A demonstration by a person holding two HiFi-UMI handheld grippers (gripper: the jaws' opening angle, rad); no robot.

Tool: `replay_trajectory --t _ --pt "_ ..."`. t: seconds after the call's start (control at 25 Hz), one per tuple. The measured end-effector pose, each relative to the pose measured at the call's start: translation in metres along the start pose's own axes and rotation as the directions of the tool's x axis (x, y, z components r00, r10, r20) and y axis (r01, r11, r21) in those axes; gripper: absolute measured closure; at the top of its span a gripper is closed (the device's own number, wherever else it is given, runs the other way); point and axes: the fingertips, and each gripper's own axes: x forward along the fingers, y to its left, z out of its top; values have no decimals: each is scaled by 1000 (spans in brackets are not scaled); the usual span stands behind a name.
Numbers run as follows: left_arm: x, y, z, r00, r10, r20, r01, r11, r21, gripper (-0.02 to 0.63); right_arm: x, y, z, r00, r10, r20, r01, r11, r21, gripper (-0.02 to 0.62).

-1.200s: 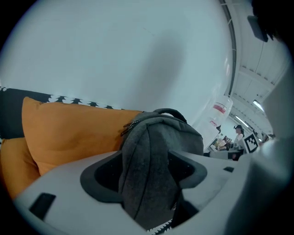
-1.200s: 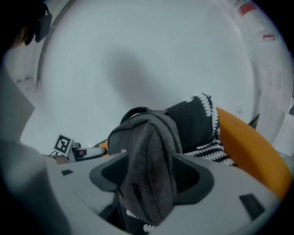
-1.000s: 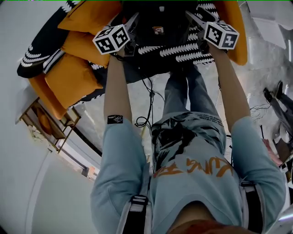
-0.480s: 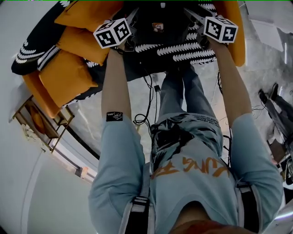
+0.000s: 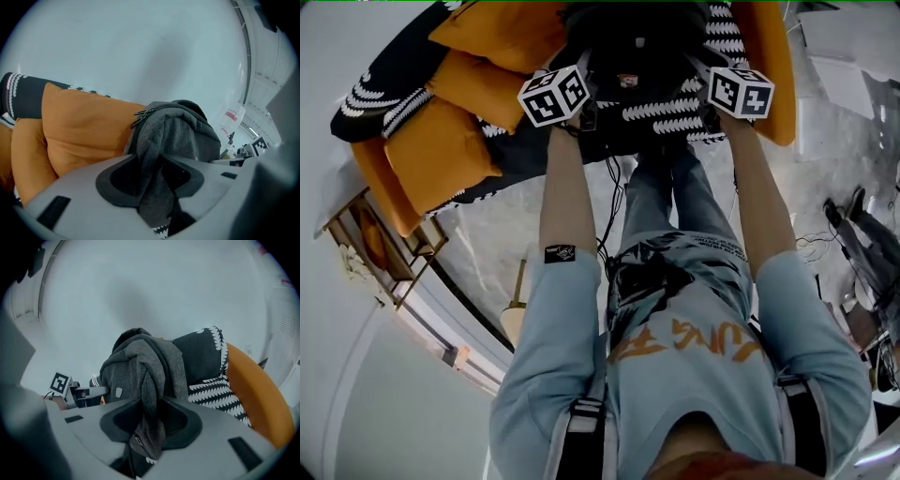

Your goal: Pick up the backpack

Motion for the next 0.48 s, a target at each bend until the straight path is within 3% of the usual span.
replay_trajectory --t 0.28,0.48 --pt "-43 -15 -25 1000 -11 -7 11 998 -56 459 -32 13 -30 1000 2 -15 0 994 114 476" --pt "-80 -26 -40 1000 8 15 -7 993 -117 468 -53 30 -33 1000 -12 -21 12 1000 16 479"
